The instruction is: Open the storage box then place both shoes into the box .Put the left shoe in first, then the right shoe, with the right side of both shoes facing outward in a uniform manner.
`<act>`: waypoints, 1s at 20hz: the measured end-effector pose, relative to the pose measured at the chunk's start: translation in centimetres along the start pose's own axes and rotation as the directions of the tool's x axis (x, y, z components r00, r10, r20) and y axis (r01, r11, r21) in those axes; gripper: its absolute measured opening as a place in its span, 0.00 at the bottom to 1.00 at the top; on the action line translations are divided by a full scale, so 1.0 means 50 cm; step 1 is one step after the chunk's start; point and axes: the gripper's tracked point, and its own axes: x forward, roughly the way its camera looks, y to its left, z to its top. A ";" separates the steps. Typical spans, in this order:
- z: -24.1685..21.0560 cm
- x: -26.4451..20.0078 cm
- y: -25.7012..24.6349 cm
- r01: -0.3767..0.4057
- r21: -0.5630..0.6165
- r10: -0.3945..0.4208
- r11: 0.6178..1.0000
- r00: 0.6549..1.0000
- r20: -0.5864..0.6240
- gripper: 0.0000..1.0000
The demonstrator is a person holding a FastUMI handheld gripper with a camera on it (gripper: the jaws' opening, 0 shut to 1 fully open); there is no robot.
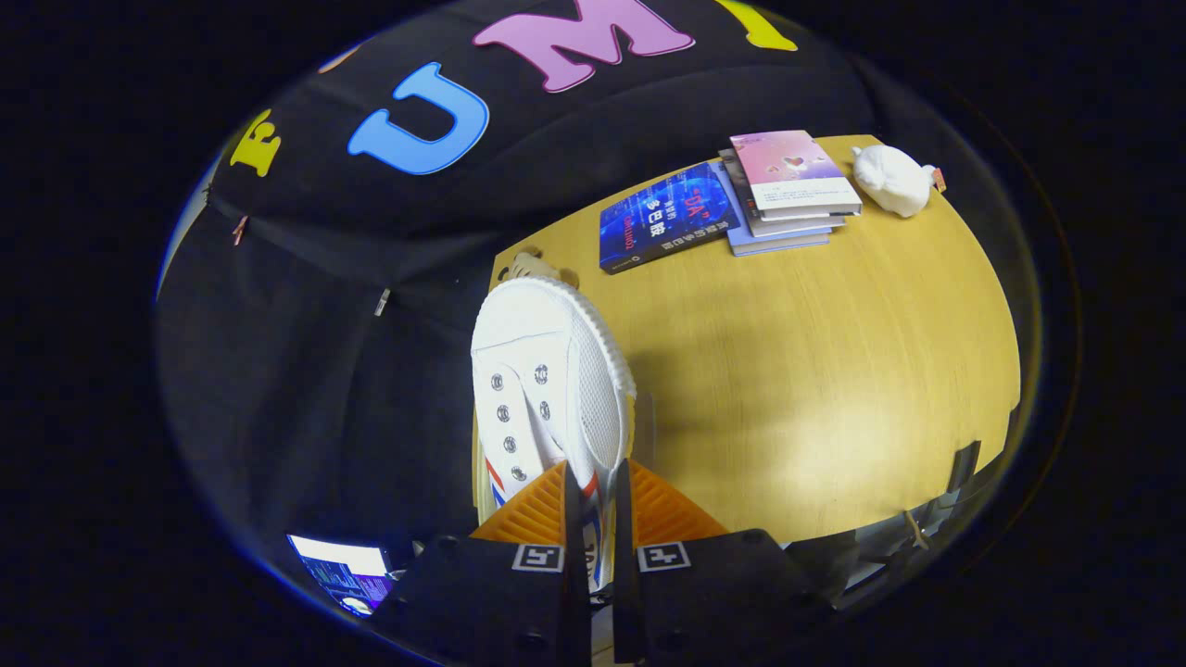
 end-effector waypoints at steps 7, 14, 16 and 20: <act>-0.058 0.077 0.084 -0.004 -0.072 -0.001 0.997 0.998 -0.068 0.14; -0.131 0.165 0.078 0.076 -0.076 -0.084 0.994 0.989 -0.120 0.14; -0.143 0.184 0.069 0.097 -0.079 -0.106 0.992 0.986 -0.131 0.14; -0.165 0.208 0.053 0.134 -0.122 -0.150 0.983 0.980 -0.134 0.14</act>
